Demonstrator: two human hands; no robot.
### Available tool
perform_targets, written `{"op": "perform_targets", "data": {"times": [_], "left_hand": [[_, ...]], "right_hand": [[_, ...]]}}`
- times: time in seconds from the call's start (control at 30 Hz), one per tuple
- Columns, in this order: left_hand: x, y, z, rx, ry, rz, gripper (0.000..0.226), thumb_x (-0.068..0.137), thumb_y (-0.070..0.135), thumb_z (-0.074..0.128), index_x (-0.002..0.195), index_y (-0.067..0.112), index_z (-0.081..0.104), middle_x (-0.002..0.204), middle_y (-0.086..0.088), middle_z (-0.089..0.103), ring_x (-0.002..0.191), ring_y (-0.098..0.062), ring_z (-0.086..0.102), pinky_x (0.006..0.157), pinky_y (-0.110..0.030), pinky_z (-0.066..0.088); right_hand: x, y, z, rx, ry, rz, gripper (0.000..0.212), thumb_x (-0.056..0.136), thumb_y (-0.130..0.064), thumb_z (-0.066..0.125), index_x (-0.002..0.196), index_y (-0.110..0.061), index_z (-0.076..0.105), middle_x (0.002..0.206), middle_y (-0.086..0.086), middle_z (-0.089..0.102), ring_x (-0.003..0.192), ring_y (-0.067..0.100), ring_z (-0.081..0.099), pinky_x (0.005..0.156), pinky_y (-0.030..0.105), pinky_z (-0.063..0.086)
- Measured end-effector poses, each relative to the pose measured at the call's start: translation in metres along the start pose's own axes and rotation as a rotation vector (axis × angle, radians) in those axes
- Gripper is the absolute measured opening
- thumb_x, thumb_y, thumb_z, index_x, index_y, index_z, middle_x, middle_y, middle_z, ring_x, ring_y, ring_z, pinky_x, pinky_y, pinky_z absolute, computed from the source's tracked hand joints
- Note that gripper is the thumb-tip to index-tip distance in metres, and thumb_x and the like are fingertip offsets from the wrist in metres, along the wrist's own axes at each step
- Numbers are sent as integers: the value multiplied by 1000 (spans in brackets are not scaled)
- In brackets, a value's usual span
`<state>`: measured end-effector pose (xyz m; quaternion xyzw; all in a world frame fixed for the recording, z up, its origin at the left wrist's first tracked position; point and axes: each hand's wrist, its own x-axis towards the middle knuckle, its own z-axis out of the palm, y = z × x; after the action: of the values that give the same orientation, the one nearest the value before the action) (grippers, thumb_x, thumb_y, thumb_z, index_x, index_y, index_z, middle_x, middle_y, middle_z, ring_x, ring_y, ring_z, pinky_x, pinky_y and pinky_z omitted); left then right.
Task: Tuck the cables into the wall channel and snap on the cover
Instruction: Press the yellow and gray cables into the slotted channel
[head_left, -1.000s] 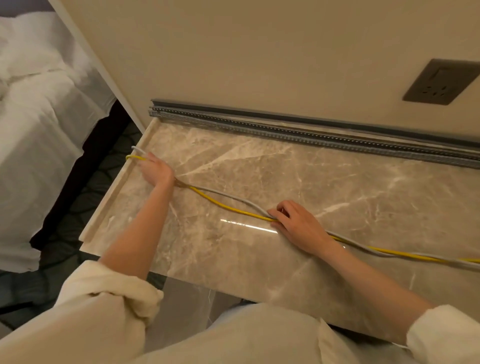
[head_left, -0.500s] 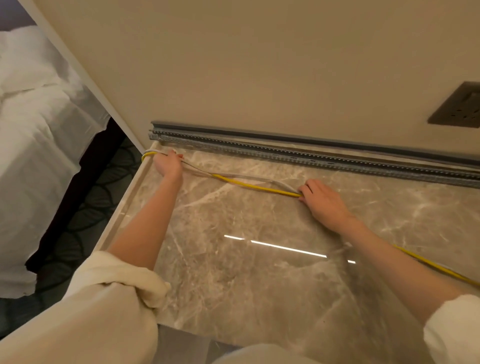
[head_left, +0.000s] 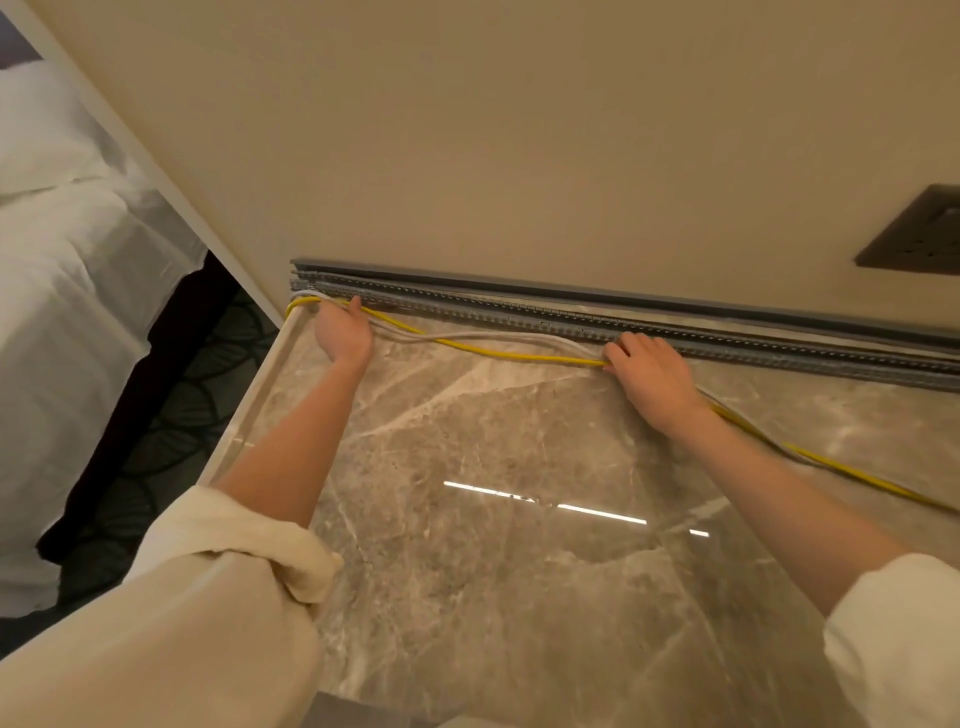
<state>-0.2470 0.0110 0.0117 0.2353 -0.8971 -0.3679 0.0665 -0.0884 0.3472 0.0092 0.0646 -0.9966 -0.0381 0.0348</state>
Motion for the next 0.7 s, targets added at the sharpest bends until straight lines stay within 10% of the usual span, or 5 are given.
{"op": "perform_targets", "data": {"times": [0.2,0.43,0.7], "left_hand": [[-61,3,14,70,8,154,50,93,31,53,121,-9,43,125,-28,49,114,-40,49,99,-44,42],[-173,35,59,195,-343,1064,39,87,23,62,118,1,53,114,-20,55,104,-32,51,90,-40,43],[-260,85,119,315,-665,1446,52,87,26,62,133,9,46,135,-14,51,123,-30,46,100,-41,39]], "right_hand": [[-32,25,7,85,6,19,21,87,-13,62,107,-8,57,99,15,57,86,30,54,69,36,44],[-116,94,2,119,-5,141,32,82,-23,70,107,-6,60,95,17,60,82,36,60,71,41,51],[-207,160,-11,206,-47,384,44,77,-35,75,101,-1,58,95,19,57,87,36,57,77,45,49]]}}
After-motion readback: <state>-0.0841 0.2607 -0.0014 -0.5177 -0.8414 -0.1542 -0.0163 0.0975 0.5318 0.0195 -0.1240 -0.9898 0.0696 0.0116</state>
